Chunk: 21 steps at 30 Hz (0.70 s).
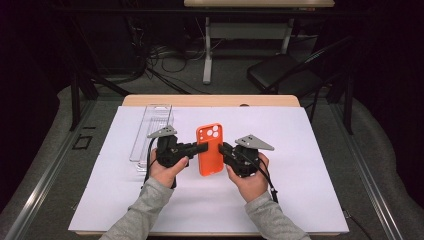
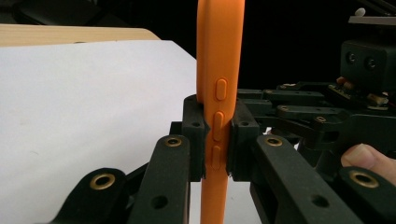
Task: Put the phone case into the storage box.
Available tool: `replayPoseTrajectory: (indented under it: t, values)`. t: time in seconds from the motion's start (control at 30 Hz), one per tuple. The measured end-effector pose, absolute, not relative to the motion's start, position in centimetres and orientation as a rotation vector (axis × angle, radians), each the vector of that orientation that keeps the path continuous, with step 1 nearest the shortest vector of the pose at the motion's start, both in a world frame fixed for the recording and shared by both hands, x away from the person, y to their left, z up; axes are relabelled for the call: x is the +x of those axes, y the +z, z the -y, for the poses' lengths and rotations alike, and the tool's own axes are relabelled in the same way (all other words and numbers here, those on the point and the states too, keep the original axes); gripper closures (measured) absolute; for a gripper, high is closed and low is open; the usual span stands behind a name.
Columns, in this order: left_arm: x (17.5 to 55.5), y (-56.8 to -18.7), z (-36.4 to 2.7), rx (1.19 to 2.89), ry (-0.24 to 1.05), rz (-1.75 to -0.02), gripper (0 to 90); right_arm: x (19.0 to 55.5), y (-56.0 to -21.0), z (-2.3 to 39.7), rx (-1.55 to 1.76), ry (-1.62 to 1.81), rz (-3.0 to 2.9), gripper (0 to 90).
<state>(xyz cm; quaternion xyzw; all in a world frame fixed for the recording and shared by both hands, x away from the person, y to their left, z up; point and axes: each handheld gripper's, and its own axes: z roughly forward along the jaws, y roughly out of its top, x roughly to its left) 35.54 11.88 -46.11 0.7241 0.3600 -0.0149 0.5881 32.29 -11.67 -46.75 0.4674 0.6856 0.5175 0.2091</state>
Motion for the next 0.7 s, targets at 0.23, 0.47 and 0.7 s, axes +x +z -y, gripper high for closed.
replayPoseTrajectory:
  t: [0.23, 0.47, 0.7]
  values:
    - [35.7, -46.2, -12.5, 1.673, -0.029, -0.857, 81.2, 32.3, -46.4, 11.9, 1.275, 1.46, -1.94, 66.8]
    - [35.9, -46.2, -13.0, 1.671, -0.015, -0.87, 81.2, 32.8, -45.8, 12.5, 1.302, 1.487, -1.986, 58.9]
    - [36.1, -46.3, -13.3, 1.67, -0.001, -0.884, 81.2, 33.2, -45.5, 12.9, 1.285, 1.481, -2.015, 49.0]
